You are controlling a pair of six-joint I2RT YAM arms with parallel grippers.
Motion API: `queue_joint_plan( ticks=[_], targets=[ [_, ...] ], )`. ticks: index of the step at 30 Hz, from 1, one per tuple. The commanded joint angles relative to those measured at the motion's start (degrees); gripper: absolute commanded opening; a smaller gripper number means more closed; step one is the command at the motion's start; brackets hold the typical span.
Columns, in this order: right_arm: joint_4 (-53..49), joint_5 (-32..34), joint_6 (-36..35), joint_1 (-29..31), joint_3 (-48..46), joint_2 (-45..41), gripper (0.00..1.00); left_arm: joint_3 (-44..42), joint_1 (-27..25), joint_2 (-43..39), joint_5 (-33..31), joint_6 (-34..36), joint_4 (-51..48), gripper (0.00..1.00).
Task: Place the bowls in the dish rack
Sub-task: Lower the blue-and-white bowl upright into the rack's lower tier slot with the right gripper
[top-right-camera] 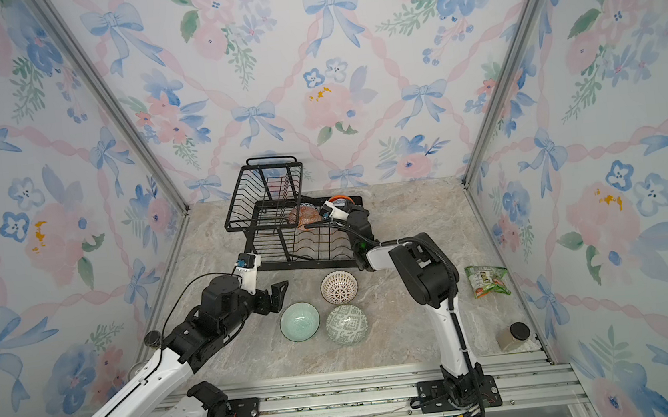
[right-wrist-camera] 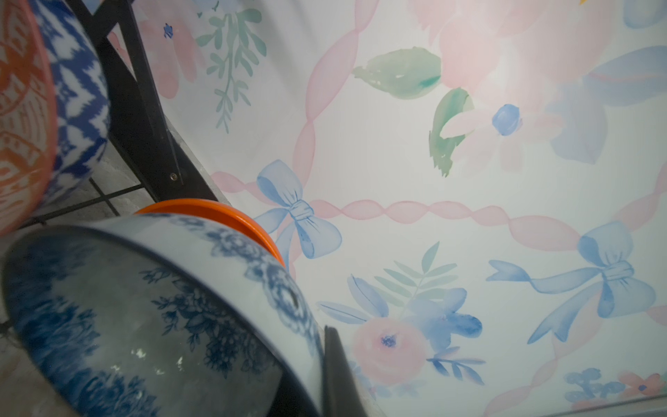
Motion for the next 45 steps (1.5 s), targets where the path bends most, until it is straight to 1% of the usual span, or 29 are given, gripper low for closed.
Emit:
queue_joint_plan(
  ticks=[1, 10, 21, 34, 36, 40, 45],
  targets=[
    [5.4, 0.9, -0.1, 0.6, -0.5, 0.8, 0.00, -0.8, 0.4, -0.9, 0.8, 0.8, 0.6, 0.98],
    [6.5, 1.4, 0.3, 1.0, -1.3, 1.4, 0.00, -0.8, 0.4, -1.4, 0.6, 0.7, 0.5, 0.98],
    [5.3, 0.7, 0.4, 1.4, -3.8, -0.2, 0.00, -0.9, 0.5, -2.2, 0.6, 0.5, 0.5, 0.98],
    [5.1, 1.3, 0.8, 1.6, -5.3, -1.3, 0.00, -0.9, 0.4, -2.6, 0.7, 0.5, 0.4, 0.98],
    [5.4, 1.4, 0.6, 1.6, -5.6, -1.4, 0.04, -0.9, 0.5, -2.4, 0.8, 0.5, 0.4, 0.98],
    [5.2, 1.5, 1.1, 1.4, -5.5, -1.9, 0.08, -0.8, 0.5, -2.5, 0.9, 0.5, 0.3, 0.98],
    [3.4, 1.1, 2.9, 0.7, -4.9, -3.0, 0.10, -0.3, 0.4, -2.5, 1.3, 0.6, 0.1, 0.98]
  ],
)
